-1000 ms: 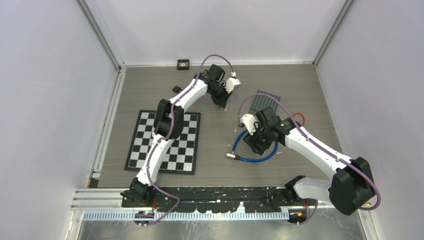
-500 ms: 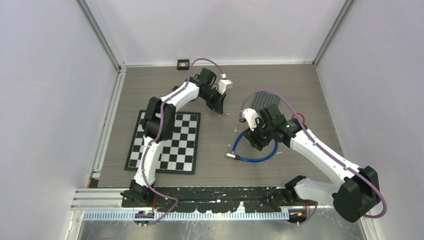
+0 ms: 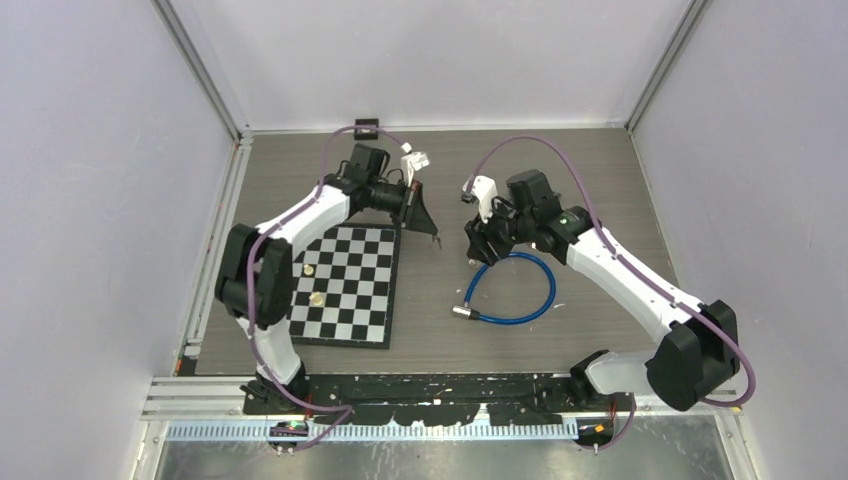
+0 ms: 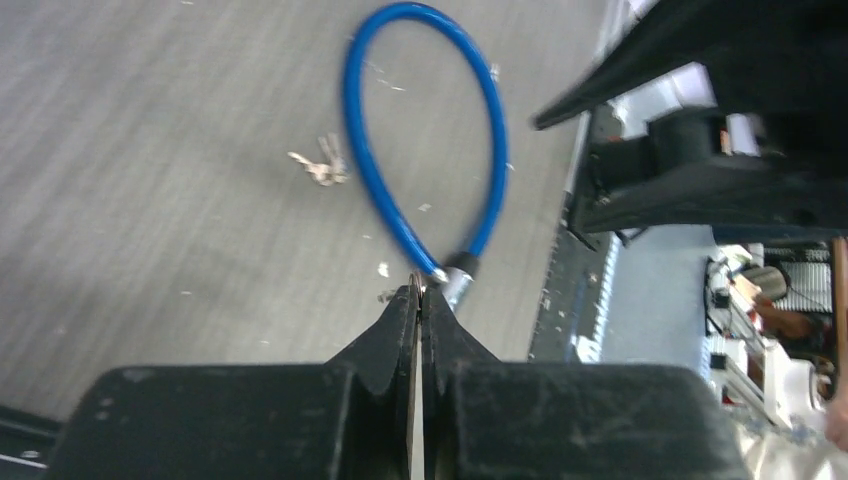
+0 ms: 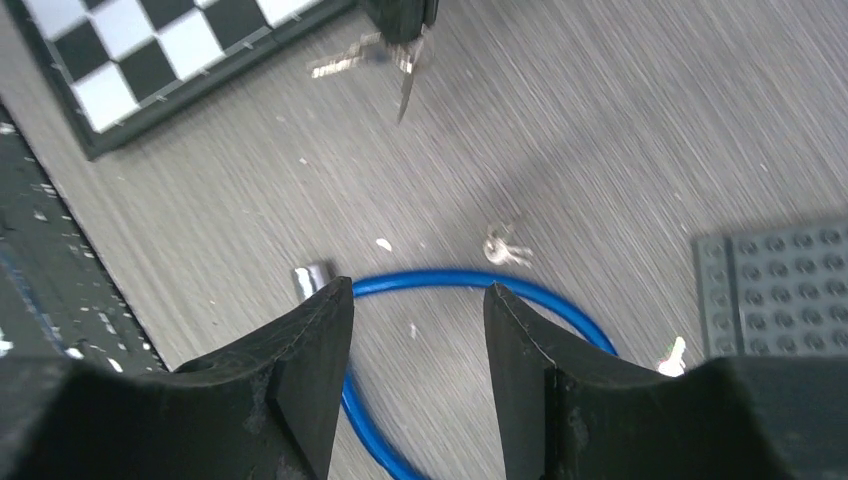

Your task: Unlock with the key

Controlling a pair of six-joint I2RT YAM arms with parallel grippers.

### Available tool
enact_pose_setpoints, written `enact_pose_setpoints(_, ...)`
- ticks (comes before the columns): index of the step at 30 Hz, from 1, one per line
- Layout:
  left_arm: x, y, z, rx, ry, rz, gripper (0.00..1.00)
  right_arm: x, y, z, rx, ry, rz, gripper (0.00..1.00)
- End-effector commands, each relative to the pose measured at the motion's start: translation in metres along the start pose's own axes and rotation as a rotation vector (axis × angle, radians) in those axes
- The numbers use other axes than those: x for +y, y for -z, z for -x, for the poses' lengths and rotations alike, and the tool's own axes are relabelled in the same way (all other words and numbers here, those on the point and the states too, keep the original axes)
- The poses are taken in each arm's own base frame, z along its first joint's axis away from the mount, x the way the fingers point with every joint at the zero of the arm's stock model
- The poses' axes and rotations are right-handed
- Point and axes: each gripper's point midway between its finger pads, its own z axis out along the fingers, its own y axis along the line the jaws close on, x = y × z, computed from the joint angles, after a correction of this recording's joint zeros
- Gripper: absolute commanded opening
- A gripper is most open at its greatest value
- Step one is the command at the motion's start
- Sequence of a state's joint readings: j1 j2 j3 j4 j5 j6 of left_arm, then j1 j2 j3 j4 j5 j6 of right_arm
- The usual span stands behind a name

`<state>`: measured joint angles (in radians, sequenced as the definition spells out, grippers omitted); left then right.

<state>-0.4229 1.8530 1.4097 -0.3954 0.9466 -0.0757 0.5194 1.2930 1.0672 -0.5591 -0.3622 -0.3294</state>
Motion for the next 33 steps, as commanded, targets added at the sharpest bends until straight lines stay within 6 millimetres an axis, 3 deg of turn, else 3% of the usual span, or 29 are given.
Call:
enact_pose_setpoints(1, -0.057, 0.02, 0.018, -0.103, -0.012, -0.161, 0.0, 0.023, -0.003, 0.044, -0.145, 0.008, 0.163, 0.55)
enact_pose_setpoints(5, -0.076, 0.034, 0.023, -0.167, 0.02, -0.166, 0.0, 0.042, -0.013, 0.047, -0.148, 0.043, 0.197, 0.52)
enact_pose_setpoints(10, -0.085, 0.042, 0.027, -0.223, 0.064, -0.138, 0.0, 0.05, -0.028, 0.049, -0.132, 0.063, 0.17, 0.52)
enact_pose_setpoints(22, -0.092, 0.04, 0.023, -0.235, 0.201, -0.203, 0.0, 0.018, -0.032, 0.063, -0.196, 0.067, -0.032, 0.52)
enact_pose_setpoints(29, -0.094, 0.041, 0.018, -0.236, 0.218, -0.204, 0.0, 0.022, -0.036, 0.066, -0.202, 0.071, -0.007, 0.5)
enact_pose_setpoints(33, -0.092, 0.039, 0.015, -0.233, 0.227, -0.2, 0.0, 0.025, -0.034, 0.069, -0.209, 0.071, 0.005, 0.43)
